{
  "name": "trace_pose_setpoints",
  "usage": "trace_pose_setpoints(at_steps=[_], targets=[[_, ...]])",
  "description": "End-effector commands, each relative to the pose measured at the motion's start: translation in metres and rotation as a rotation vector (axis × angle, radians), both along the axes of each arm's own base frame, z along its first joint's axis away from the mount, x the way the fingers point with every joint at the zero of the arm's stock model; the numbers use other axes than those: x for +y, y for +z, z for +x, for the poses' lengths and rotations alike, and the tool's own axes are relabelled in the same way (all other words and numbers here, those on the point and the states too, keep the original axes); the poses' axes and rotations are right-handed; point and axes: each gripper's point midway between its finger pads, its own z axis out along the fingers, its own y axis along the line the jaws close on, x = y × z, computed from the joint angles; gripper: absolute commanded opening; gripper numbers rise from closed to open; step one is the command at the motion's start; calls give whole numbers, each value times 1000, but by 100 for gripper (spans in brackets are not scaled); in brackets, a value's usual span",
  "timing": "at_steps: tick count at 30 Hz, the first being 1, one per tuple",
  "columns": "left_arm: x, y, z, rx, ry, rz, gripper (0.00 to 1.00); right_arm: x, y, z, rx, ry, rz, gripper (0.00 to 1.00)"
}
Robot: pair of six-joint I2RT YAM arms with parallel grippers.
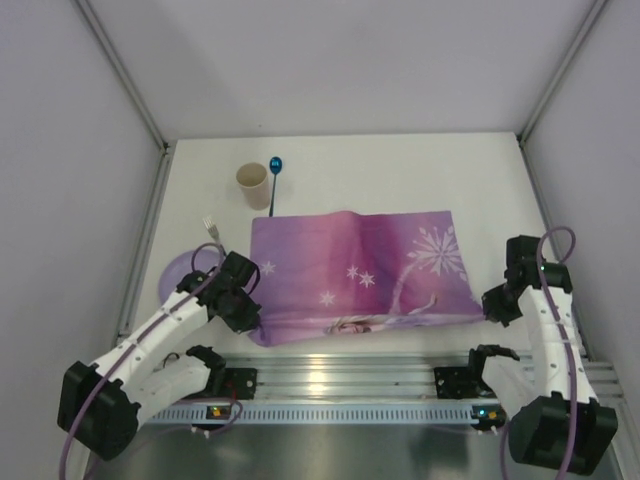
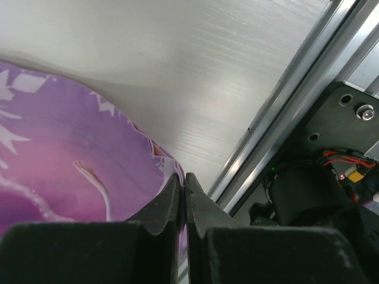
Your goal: Set the dinner table for one person
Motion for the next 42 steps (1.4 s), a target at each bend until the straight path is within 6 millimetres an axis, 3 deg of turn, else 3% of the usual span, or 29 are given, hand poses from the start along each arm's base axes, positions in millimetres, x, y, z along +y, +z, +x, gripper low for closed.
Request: trace_pose_setpoints(at_steps=[1, 3, 4, 5, 6, 7, 8, 10, 11, 13, 15, 16, 17, 18, 20, 21, 24, 27, 28, 30, 31, 34, 38, 42], targets=[[27, -5, 0, -22, 29, 126, 0, -15, 13, -13, -51, -39, -85, 0], [25, -5, 5, -15, -15, 143, 0, -6, 16, -8, -89, 35, -51, 1], [23, -3, 11, -25, -31, 141, 4, -6, 19, -6, -104, 55, -51, 13], [18, 5, 20, -39, -45, 139, 10, -5, 22, -7, -104, 89, -51, 41], [18, 10, 25, -51, -66, 153, 20, -4, 25, -5, -115, 108, -48, 54], [18, 16, 29, -58, -72, 161, 36, -6, 36, 0, -147, 130, -65, 67], [15, 34, 41, -101, -66, 155, 45, -8, 43, 4, -169, 142, -81, 86], [17, 53, 44, -125, -74, 168, 56, -15, 70, 13, -216, 160, -124, 96], [14, 71, 52, -170, -70, 154, 77, -16, 78, 17, -230, 168, -132, 98], [13, 87, 58, -213, -73, 146, 81, -17, 99, 33, -298, 188, -144, 98], [9, 105, 67, -263, -80, 131, 85, -9, 107, 52, -374, 225, -107, 97], [6, 111, 75, -288, -83, 127, 86, -7, 108, 73, -435, 242, -92, 97], [5, 111, 80, -299, -97, 131, 86, 15, 108, 88, -499, 301, 17, 97], [2, 110, 86, -310, -111, 130, 86, 25, 99, 117, -568, 339, 81, 96], [-13, 104, 104, -338, -167, 108, 86, 63, 89, 139, -631, 439, 284, 93], [-20, 101, 110, -344, -194, 90, 86, 68, 70, 153, -587, 449, 331, 91], [-48, 77, 134, -348, -305, 38, 86, 80, 35, 164, -451, 534, 345, 84], [-66, 51, 146, -302, -401, 12, 85, 92, 19, 177, -447, 575, 352, 61], [-69, 47, 150, -294, -420, 10, 84, 95, 17, 180, -452, 583, 354, 43], [-76, 26, 156, -259, -463, 8, 83, 101, 1, 186, -425, 597, 357, 29], [-79, 21, 159, -257, -472, 5, 83, 101, -5, 187, -412, 597, 356, 16], [-88, -1, 166, -221, -501, -17, 82, 99, -31, 189, -352, 582, 354, 0], [-97, -25, 171, -150, -516, -31, 81, 95, -55, 197, -288, 580, 347, 0], [-100, -49, 179, -99, -520, -9, 80, 81, -74, 223, -213, 604, 289, 0]])
